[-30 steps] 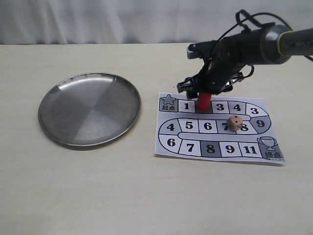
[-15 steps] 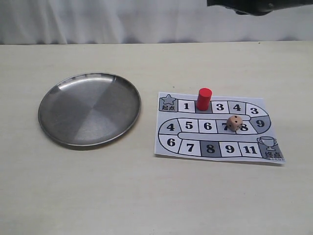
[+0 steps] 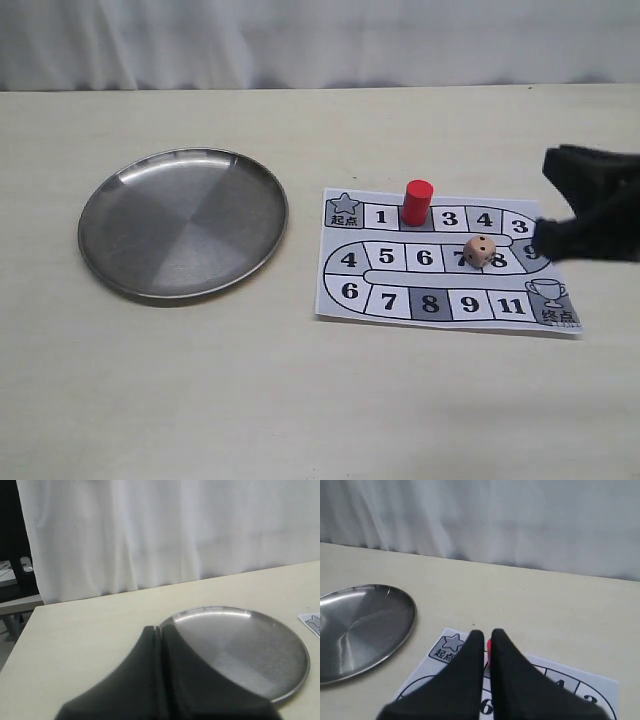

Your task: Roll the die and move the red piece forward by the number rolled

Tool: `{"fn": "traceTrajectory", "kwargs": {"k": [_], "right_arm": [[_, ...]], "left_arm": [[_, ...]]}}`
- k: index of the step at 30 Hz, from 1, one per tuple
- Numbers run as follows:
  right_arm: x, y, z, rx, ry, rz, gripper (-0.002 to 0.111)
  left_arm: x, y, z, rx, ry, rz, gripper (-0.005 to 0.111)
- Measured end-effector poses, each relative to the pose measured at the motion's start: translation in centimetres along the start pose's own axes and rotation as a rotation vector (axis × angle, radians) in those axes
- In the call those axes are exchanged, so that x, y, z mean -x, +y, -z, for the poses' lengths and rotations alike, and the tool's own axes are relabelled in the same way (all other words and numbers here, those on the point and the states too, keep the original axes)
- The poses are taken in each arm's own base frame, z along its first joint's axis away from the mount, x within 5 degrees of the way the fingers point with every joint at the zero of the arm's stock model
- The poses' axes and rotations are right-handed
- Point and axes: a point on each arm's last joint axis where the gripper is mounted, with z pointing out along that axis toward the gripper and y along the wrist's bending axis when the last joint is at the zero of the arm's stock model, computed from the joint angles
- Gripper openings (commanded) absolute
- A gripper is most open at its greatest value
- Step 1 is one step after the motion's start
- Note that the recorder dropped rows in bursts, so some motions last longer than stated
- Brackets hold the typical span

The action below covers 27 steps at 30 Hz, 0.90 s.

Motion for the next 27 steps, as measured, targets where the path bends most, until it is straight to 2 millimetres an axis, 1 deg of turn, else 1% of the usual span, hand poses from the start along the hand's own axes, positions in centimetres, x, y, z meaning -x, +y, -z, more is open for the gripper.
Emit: {"fn": "traceTrajectory", "kwargs": {"k": [1, 5, 10, 13, 17, 21, 27], "right_arm": [[-1.0, 0.0, 0.9, 0.001, -0.006, 0.000, 0.004], [-3.5, -0.1, 3.1, 0.000, -0.016, 0.000, 0.004], [-5.6, -0.3, 5.4, -0.010, -0.028, -0.022, 0.004], [-6.6, -0.3, 6.4, -0.011, -0.062, -0.046, 0.004], [-7.8, -0.4, 7.3, -0.008, -0.108, -0.052, 0.004], [-7.9, -0.4, 7.9, -0.008, -0.140, -0.051, 0.004], [-8.2, -0.4, 8.1, -0.011, -0.134, -0.052, 0.004]], "left_arm": [[0.0, 0.0, 0.0, 0.000, 0.000, 0.000, 0.000], [0.0, 0.0, 0.0, 0.000, 0.000, 0.000, 0.000], [0.0, 0.0, 0.0, 0.000, 0.000, 0.000, 0.000], [0.0, 0.0, 0.0, 0.000, 0.000, 0.000, 0.000], [0.0, 0.0, 0.0, 0.000, 0.000, 0.000, 0.000], [0.0, 0.0, 0.0, 0.000, 0.000, 0.000, 0.000], [0.0, 0.0, 0.0, 0.000, 0.000, 0.000, 0.000]]}}
